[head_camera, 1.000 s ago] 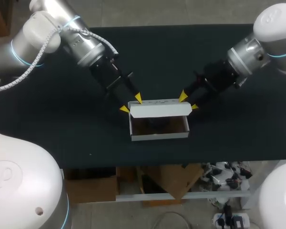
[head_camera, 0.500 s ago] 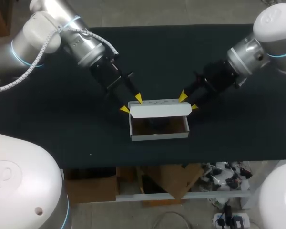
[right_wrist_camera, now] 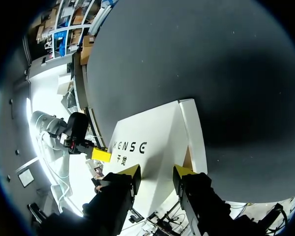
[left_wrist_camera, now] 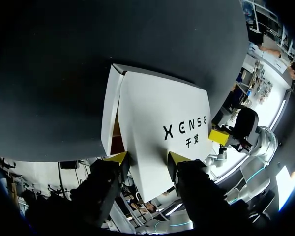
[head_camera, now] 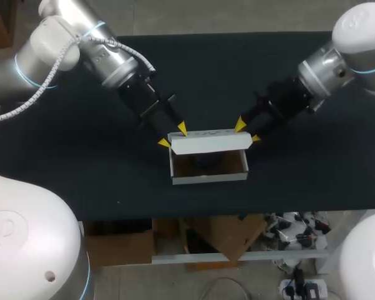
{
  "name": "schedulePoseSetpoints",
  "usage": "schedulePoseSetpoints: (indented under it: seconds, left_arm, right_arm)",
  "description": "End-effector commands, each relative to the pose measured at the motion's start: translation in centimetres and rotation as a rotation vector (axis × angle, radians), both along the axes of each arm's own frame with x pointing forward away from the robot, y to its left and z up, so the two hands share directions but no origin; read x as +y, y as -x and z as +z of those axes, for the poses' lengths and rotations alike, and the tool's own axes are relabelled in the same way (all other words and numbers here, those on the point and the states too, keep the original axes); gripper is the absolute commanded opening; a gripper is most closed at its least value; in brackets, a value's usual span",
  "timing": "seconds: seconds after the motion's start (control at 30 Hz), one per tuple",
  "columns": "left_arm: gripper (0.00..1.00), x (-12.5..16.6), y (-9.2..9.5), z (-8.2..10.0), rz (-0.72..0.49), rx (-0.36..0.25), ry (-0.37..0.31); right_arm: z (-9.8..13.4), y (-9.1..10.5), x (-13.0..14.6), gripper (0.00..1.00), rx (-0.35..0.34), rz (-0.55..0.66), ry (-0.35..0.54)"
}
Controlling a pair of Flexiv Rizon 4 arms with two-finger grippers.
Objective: Assemble the packaging by folding the flat box into shape, placing the metal phone stand inside, and closing the box properly
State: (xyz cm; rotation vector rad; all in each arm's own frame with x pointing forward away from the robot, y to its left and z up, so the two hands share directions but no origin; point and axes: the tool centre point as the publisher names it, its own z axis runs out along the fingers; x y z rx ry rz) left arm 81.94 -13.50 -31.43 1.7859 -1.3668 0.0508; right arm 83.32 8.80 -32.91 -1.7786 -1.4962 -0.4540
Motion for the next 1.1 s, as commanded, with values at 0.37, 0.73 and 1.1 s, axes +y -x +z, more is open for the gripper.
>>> schedulePoseSetpoints:
  seconds: [0.37, 0.73, 1.1]
  left_arm:
    - [0.5, -0.31, 0.21, -0.02, 0.006, -0.001, 0.006]
    - [0.5, -0.76, 0.3, 0.14, 0.002, 0.0, 0.008]
    - [0.5, -0.73, 0.51, 0.49, 0.009, -0.002, 0.008]
  right_arm:
    - [0.05, 0.31, 0.59, 0.44, 0.005, 0.006, 0.002]
    - [0.18, 0.22, 0.85, 0.44, 0.006, 0.007, 0.003]
    - [0.49, 0.21, 0.66, 0.44, 0.004, 0.003, 0.006]
